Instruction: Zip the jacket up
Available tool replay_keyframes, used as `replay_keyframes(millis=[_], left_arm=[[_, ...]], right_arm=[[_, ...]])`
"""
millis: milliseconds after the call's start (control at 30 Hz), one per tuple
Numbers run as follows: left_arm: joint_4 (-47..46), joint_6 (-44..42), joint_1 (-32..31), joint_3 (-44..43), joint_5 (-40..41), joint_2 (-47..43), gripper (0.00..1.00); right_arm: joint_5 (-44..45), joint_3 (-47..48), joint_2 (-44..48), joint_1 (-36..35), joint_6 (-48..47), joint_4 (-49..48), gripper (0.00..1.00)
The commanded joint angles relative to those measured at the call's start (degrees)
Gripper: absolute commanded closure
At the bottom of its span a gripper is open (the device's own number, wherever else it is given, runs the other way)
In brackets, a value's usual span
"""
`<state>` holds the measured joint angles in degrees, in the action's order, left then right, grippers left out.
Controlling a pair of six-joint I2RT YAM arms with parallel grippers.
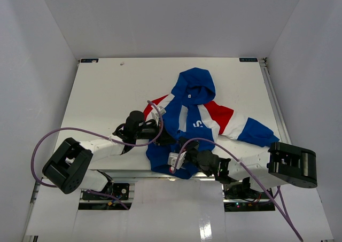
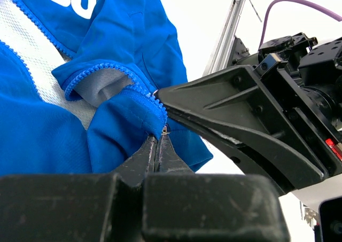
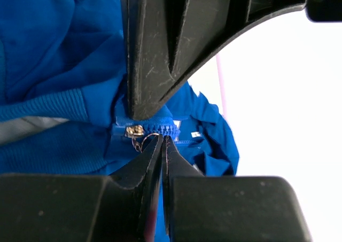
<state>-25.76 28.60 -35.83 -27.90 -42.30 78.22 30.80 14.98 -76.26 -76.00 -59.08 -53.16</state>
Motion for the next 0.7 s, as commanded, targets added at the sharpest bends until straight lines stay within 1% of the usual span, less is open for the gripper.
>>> replay_keyframes(millis=[0,233,433,533,667], left_arm=[[-1.2,0.1,0.0,-0.5,-1.4,-1.8,1.0],[-1.2,0.0,0.0,-0.4,-1.4,-1.7,1.0],[-1.1,0.0,0.0,-0.4,-1.3,-1.6,1.0],[-1.1,-0.1,0.0,-0.4,-1.3,-1.5,1.0],[-1.0,-0.1,0.0,-0.4,-1.1,-1.2,1.0]], right_arm=[[0.4,4.8,-0.5,0.9,6.2,3.4,0.92],[2.5,6.2,-0.6,3.8,9.1,3.4,0.92],[6.7,7.0,0.4,6.4,13.0,4.0,0.92],[5.7,7.8,2.1,8.8,17.8,7.2,0.92],[1.3,8.7,5.7,10.7,25.6,12.1,0.92]])
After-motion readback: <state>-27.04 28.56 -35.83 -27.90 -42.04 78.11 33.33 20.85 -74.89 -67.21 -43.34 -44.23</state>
